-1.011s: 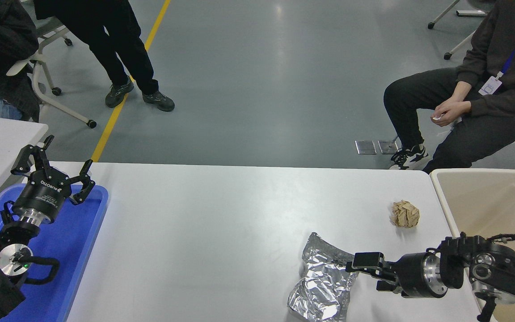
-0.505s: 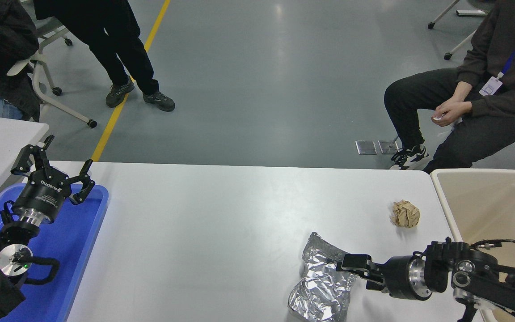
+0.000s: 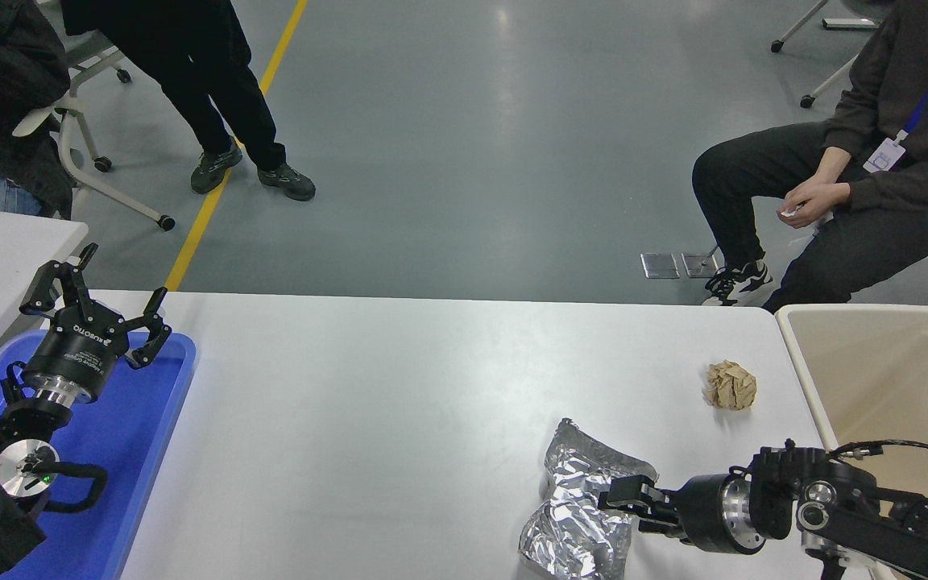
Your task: Clean the table surface
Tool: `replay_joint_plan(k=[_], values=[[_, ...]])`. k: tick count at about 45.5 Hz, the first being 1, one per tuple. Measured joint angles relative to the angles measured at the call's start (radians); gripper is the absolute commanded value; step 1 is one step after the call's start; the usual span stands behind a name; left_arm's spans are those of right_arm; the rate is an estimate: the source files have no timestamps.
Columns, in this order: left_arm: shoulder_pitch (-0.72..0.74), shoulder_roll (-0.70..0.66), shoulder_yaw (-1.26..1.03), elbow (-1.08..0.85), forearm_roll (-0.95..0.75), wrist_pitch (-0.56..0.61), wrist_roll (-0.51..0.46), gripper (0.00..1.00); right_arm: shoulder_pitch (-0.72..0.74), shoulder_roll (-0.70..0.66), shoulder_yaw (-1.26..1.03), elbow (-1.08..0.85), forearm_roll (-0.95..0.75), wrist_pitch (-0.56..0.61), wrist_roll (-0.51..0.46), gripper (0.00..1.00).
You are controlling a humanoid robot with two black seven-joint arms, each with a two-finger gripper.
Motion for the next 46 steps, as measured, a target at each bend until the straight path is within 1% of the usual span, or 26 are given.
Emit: replay_joint_plan(k=[22,30,33,37,38,41,46], values=[[0.0,0.0,0.0,0.0,0.0,0.0,0.0,1.0,0.013,0.008,-0.01,-0.004,-0.004,-0.004,0.0,0.65],[0.0,0.0,0.0,0.0,0.0,0.0,0.0,1.0,0.013,0.011,-0.012,-0.004,-0.018,-0.006,0.0,0.5],[0.0,0.0,0.0,0.0,0.0,0.0,0.0,1.0,0.013,0.011,-0.012,-0.004,-0.021,-0.006,0.0,0.42],[0.0,0.0,0.0,0.0,0.0,0.0,0.0,1.0,0.012,0.011,-0.013,-0.003,-0.029,-0.006,0.001,0.36],[0.0,0.0,0.0,0.0,0.0,0.0,0.0,1.0,0.011,0.012,-0.014,-0.003,-0.034,-0.006,0.002,0.32],[0.0,0.0,0.0,0.0,0.0,0.0,0.0,1.0,0.01,0.012,-0.014,-0.003,-0.045,-0.005,0.003,0.24],[0.0,0.0,0.0,0.0,0.0,0.0,0.0,1.0,0.007,0.012,-0.014,-0.002,-0.059,-0.002,0.005,0.23]])
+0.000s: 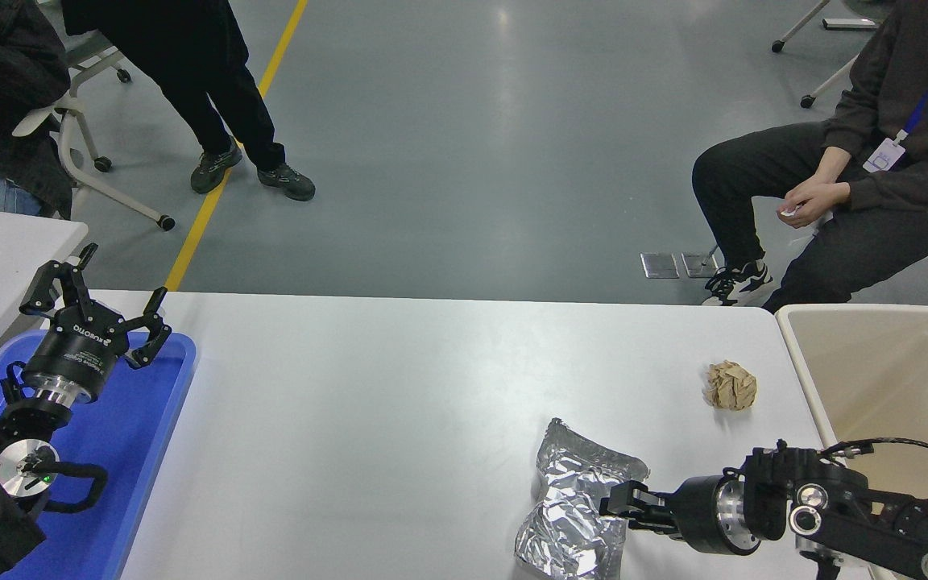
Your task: Clean the table surface
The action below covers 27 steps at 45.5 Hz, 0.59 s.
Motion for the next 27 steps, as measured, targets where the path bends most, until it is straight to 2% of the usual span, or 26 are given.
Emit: replay_joint_plan(k=[8,10,11,27], values=[[0.0,0.0,0.0,0.0,0.0,0.0,0.0,1.0,-0.004,0.0,0.0,0.0,-0.013,0.003,0.001,0.15],[0.0,0.0,0.0,0.0,0.0,0.0,0.0,1.0,-0.004,0.0,0.0,0.0,-0.015,0.003,0.002,0.07],[0.0,0.0,0.0,0.0,0.0,0.0,0.0,1.0,-0.004,0.0,0.0,0.0,-0.016,0.004,0.002,0.0],[0.0,0.0,0.0,0.0,0.0,0.0,0.0,1.0,0.002,0.002,-0.046,0.0,-0.044,0.003,0.012,0.0]])
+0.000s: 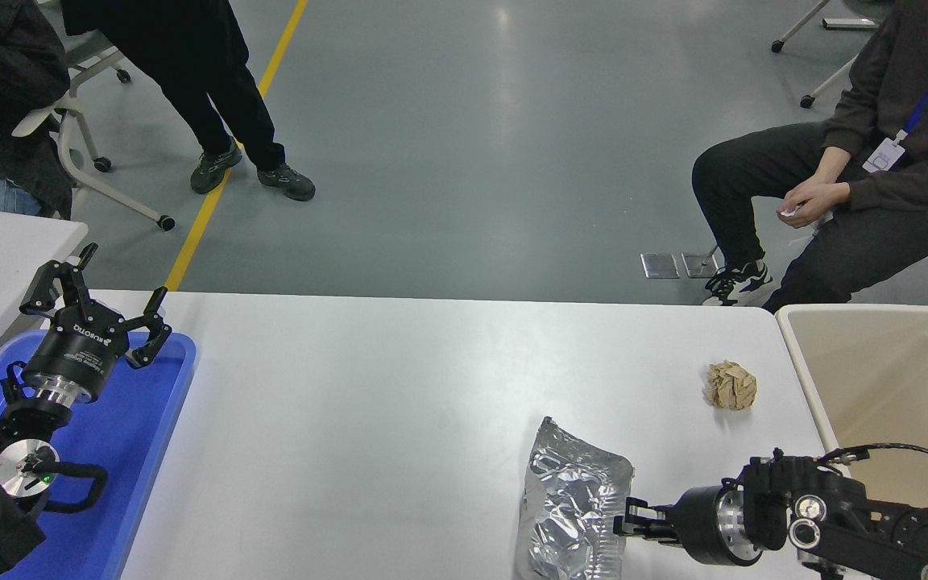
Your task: Clean the table surface
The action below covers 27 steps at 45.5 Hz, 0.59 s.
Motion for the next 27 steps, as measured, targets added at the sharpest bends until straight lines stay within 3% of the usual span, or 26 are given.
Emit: replay_joint_plan(k=[27], values=[[0.0,0.0,0.0,0.0,0.0,0.0,0.0,1.0,0.026,-0.022,-0.008,0.032,0.051,0.003,0.013,0.0]])
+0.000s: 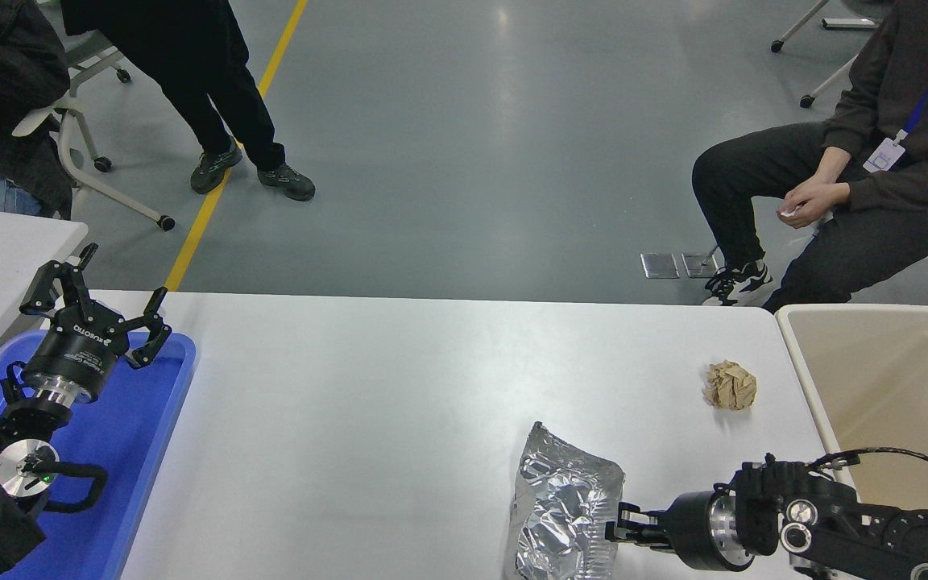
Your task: Clean the table surface
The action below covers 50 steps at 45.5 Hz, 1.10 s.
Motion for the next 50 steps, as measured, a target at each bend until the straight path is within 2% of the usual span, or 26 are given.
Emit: replay_joint_plan(k=[13,34,50], values=[[0.0,0.0,0.0,0.0,0.0,0.0,0.0,1.0,0.063,-0.13,0.025,0.076,0.036,0.069,0.009,0.0],[0.0,0.0,0.0,0.0,0.0,0.0,0.0,1.0,0.094,-0.386,0.263,0.129,0.059,0.337,0.026,0.0],[0.0,0.0,0.0,0.0,0.0,0.0,0.0,1.0,0.103,-0.543,0.407,0.165,0.104,0.471,0.03,0.0]])
